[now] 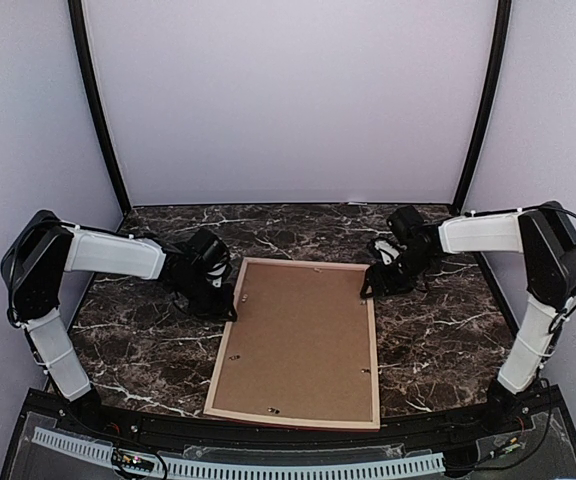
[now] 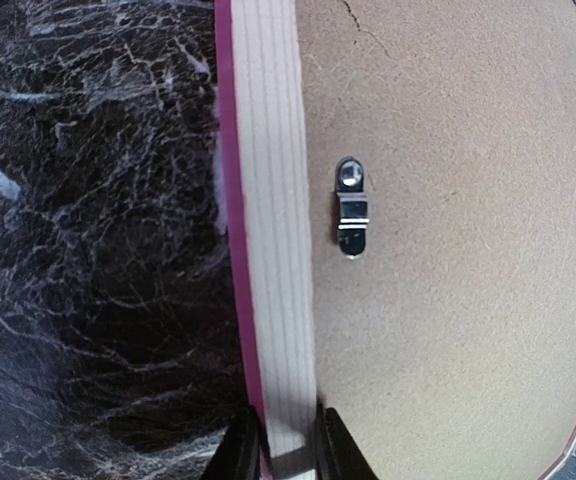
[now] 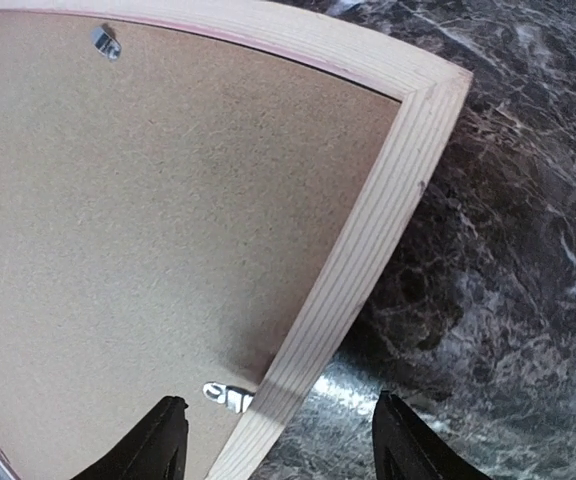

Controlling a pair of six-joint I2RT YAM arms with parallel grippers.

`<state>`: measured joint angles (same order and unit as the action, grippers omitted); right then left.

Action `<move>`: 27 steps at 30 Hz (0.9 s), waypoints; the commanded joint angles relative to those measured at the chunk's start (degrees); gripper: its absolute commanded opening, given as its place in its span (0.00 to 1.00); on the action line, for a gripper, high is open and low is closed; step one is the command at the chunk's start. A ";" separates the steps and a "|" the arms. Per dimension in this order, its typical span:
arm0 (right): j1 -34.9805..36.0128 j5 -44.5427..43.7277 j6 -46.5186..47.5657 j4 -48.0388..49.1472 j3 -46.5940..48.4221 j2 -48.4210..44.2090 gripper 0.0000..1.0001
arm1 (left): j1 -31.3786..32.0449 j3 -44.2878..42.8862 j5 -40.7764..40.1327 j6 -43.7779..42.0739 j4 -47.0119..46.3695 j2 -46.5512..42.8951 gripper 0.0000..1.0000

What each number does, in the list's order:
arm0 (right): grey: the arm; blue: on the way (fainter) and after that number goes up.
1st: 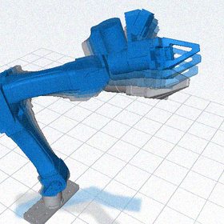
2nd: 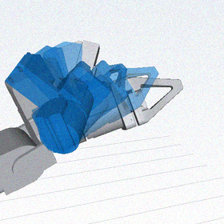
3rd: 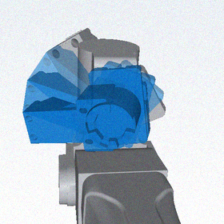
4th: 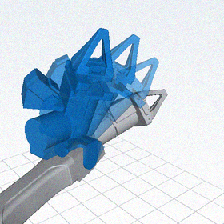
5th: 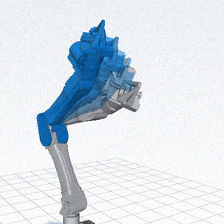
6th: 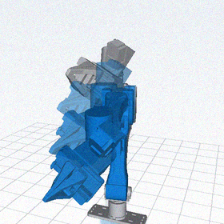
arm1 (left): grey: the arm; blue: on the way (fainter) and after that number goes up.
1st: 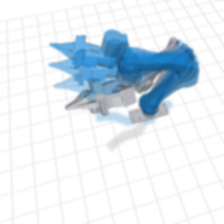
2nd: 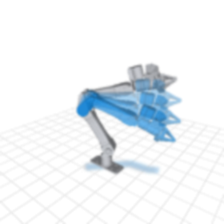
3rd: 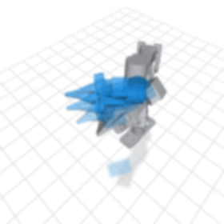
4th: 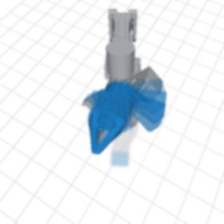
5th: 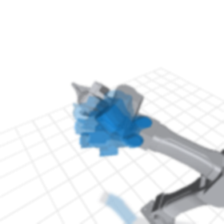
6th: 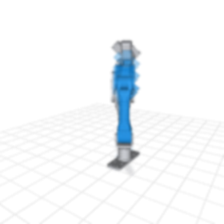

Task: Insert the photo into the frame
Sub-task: Press the fastener onto the backboard, then hold the frame body at the center of the board.

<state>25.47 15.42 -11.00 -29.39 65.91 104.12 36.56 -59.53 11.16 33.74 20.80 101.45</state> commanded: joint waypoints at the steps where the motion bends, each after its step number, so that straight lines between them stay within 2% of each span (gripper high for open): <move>1: -0.23 2.76 -4.70 2.86 -5.01 -6.23 0.65 | 0.57 1.66 0.06 0.95 -1.28 -1.08 0.19; 9: 3.19 1.77 -10.83 6.03 -13.35 -12.79 0.65 | 0.70 2.98 -0.27 1.28 -3.88 -1.51 0.19; 19: 8.89 -2.62 -16.47 7.43 -17.31 -13.32 0.61 | 0.78 4.04 -0.10 1.78 -5.70 -2.35 0.20; 22: 9.60 -3.62 -17.06 7.54 -17.65 -13.25 0.58 | 0.84 4.34 0.11 1.77 -5.92 -2.64 0.20; 27: 10.46 -5.57 -17.78 7.39 -17.83 -12.66 0.48 | 0.88 5.23 0.31 1.93 -6.61 -3.53 0.20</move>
<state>35.05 12.67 -27.44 -23.27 48.71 91.96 36.91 -56.05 10.98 35.16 14.70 100.05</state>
